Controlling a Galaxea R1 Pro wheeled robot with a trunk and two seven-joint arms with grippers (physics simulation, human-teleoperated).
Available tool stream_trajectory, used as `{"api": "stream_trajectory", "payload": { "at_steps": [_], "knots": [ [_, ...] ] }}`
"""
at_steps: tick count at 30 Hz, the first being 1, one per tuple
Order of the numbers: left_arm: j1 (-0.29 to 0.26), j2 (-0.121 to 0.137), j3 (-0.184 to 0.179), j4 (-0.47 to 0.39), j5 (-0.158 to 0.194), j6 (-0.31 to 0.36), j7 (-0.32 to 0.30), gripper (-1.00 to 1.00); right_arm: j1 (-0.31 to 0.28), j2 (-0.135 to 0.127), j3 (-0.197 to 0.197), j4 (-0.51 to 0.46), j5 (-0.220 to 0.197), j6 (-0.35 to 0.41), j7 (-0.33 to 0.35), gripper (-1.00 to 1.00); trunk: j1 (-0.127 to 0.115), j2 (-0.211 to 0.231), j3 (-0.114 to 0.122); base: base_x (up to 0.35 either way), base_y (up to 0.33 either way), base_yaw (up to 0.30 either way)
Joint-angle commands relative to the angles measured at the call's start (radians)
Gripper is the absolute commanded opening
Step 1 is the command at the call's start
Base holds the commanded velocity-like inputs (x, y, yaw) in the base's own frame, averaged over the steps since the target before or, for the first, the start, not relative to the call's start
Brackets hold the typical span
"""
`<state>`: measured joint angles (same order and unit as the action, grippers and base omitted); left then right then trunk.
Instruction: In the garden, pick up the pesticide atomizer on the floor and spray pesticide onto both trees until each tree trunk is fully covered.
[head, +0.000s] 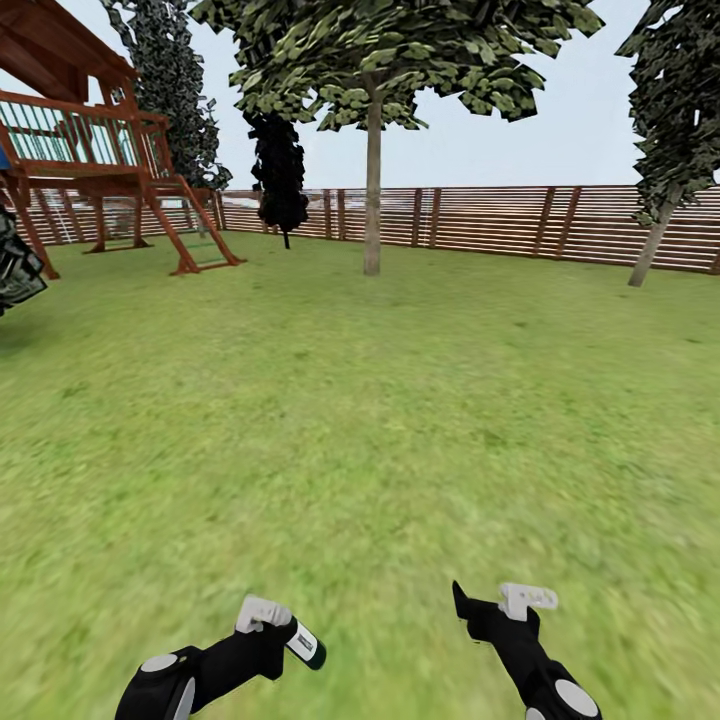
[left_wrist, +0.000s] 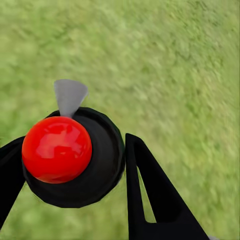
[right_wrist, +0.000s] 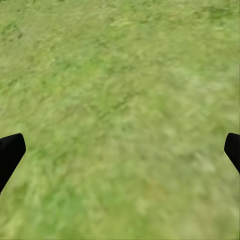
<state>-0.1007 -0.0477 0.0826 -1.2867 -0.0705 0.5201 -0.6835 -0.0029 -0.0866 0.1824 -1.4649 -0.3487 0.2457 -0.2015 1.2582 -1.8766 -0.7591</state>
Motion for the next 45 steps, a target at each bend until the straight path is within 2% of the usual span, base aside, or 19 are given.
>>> {"api": "stream_trajectory", "payload": {
  "at_steps": [1,22,27,34,39,45],
  "knots": [
    [-0.001,-0.001,0.003,-0.001,-0.008,0.004,-0.007,-1.00,0.000,-0.001,0.002,-0.002,-0.009,0.004,-0.009,1.00,0.001,0.000,-0.001,0.342,0.000,0.000],
    [-0.001,-0.001,0.004,0.000,-0.008,0.004,-0.007,-1.00,0.000,-0.010,-0.006,-0.055,-0.019,0.010,-0.009,1.00,0.001,0.000,-0.001,0.342,0.000,0.000],
    [-0.001,-0.001,0.004,0.000,-0.008,0.004,-0.007,-1.00,0.000,-0.010,-0.050,-0.060,-0.021,0.080,-0.006,1.00,0.001,0.000,-0.001,0.342,0.000,0.000],
    [-0.001,-0.001,0.004,0.000,-0.008,0.004,-0.007,-1.00,0.000,-0.014,-0.073,-0.060,-0.022,0.091,-0.006,1.00,0.001,0.000,-0.001,0.342,0.000,0.000],
    [-0.001,-0.001,0.004,0.000,-0.008,0.004,-0.007,-1.00,0.000,-0.014,-0.118,-0.060,-0.024,0.092,-0.003,1.00,0.001,0.000,-0.001,0.342,0.000,0.000],
    [-0.001,-0.001,0.004,0.000,-0.008,0.004,-0.007,-1.00,0.000,-0.013,-0.125,-0.060,-0.024,0.092,-0.003,1.00,0.001,0.000,-0.001,0.342,0.000,0.000]
  ]
}}
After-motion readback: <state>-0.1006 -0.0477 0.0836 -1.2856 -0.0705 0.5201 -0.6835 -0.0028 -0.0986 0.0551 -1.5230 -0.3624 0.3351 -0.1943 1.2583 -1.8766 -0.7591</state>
